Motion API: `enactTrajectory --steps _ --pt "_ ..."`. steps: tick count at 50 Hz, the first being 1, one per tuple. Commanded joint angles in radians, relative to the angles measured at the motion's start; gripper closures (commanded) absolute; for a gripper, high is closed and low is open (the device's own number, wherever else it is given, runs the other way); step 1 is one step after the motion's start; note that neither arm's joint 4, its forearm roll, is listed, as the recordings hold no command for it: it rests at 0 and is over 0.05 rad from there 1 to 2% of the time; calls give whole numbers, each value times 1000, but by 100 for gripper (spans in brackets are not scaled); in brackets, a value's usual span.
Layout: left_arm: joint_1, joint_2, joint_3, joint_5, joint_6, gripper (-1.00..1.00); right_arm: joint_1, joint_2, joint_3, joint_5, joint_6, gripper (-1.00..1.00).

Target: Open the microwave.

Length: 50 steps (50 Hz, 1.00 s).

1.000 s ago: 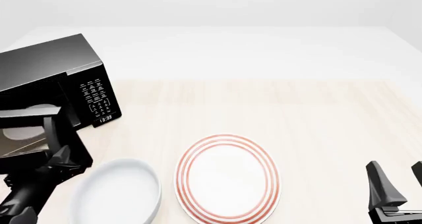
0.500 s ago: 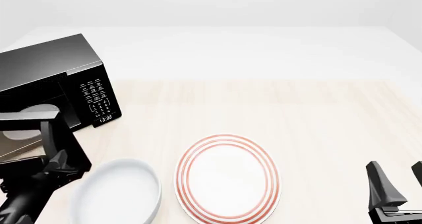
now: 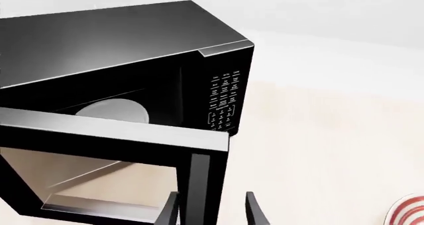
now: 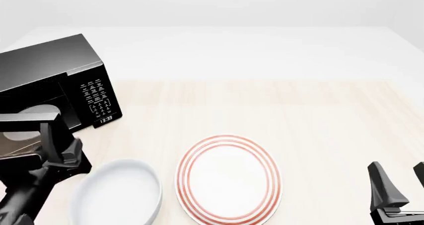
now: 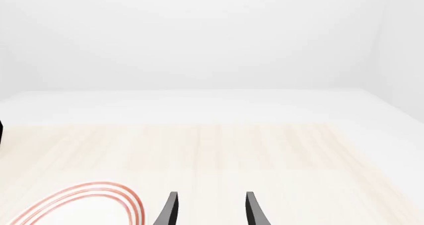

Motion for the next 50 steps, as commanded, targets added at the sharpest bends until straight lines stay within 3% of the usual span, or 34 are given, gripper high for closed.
enactTrajectory --steps 1,13,20,50 --pt "-22 -38 -25 -69 -24 -100 0 0 0 0 0 -100" --pt "17 0 1 -118 -44 -100 0 0 0 0 0 -100" --pt "16 -39 -4 -77 -44 -100 0 0 0 0 0 -100" --pt "8 -486 -13 321 20 -100 0 0 0 0 0 -100"
